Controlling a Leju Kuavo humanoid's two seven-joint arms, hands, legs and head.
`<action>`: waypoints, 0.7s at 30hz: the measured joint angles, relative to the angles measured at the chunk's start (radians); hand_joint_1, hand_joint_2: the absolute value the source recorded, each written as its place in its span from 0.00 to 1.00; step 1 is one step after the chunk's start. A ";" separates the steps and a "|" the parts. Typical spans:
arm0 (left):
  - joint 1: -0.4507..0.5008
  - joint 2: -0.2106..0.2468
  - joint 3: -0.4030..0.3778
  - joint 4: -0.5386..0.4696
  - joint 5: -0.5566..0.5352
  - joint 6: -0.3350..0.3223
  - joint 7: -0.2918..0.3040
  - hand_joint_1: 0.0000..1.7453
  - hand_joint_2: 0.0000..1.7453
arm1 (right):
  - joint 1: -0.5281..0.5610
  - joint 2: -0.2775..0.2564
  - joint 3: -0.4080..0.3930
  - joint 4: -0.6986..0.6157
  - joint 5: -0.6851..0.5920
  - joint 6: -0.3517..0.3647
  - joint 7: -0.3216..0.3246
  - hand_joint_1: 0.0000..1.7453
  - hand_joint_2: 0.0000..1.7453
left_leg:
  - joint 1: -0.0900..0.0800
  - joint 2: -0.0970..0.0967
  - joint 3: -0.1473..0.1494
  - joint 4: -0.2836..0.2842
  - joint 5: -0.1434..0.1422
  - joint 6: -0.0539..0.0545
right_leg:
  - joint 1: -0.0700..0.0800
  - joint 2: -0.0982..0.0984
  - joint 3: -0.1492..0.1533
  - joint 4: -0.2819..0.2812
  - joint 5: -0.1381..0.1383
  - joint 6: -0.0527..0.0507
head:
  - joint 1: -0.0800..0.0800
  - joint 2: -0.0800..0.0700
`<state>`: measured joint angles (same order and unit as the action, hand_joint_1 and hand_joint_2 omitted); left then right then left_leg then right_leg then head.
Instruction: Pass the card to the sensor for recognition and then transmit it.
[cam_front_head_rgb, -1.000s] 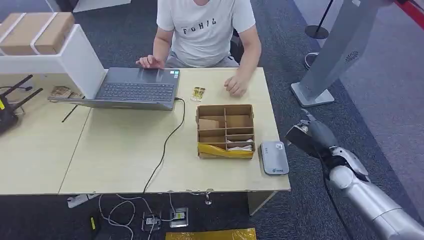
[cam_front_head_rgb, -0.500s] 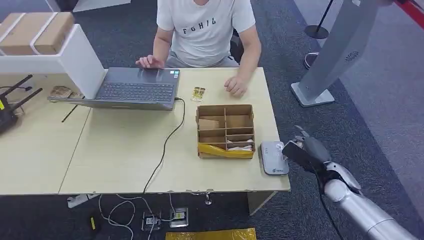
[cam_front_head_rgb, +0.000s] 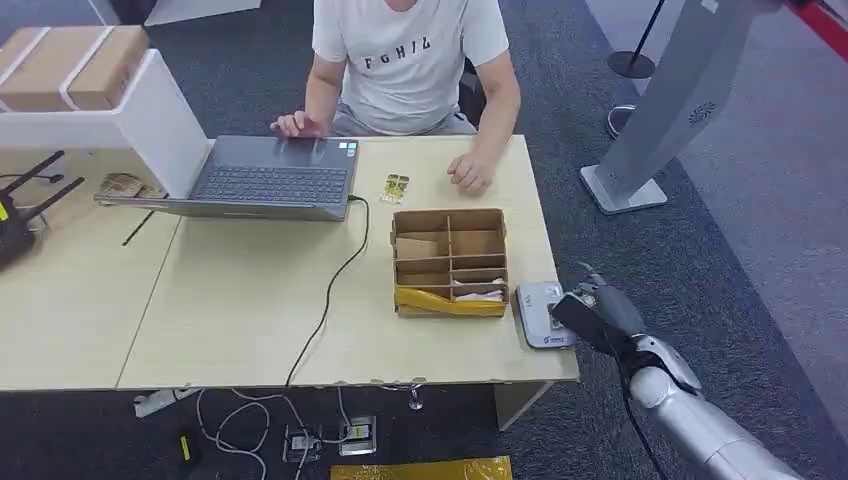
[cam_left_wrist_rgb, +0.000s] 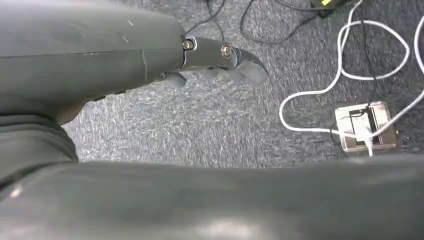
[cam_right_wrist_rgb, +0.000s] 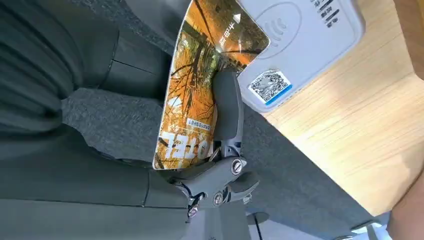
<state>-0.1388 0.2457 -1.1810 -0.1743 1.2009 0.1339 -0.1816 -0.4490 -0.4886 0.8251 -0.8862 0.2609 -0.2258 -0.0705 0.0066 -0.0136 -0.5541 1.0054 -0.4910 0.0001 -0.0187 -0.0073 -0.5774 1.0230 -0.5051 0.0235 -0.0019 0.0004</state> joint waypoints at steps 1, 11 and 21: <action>0.000 0.000 0.000 0.000 -0.007 -0.003 -0.002 0.00 0.00 | -0.007 0.025 0.003 0.047 -0.001 -0.008 -0.025 1.00 1.00 | 0.000 0.000 0.000 0.000 0.000 0.000 | 0.000 0.000 0.000 0.000 0.000 0.000 | 0.000 0.000; 0.001 0.006 0.002 0.000 0.008 -0.002 0.000 0.00 0.00 | -0.080 0.058 0.000 0.076 -0.051 -0.010 0.026 1.00 1.00 | 0.000 0.002 0.002 0.000 0.000 0.000 | 0.000 0.002 0.002 0.000 0.001 0.000 | 0.000 0.000; 0.000 0.006 0.002 0.000 0.000 -0.011 -0.004 0.00 0.00 | -0.125 0.003 -0.055 -0.240 -0.177 0.040 0.113 1.00 1.00 | 0.000 0.002 0.002 0.000 0.000 0.000 | 0.000 0.002 0.001 0.001 0.001 -0.001 | 0.000 0.000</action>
<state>-0.1383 0.2518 -1.1795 -0.1743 1.2009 0.1232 -0.1858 -0.5739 -0.4856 0.7706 -1.1259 0.0835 -0.1862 0.0420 0.0068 -0.0113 -0.5521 1.0056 -0.4909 0.0000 -0.0184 -0.0050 -0.5766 1.0235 -0.5039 0.0230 -0.0019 0.0004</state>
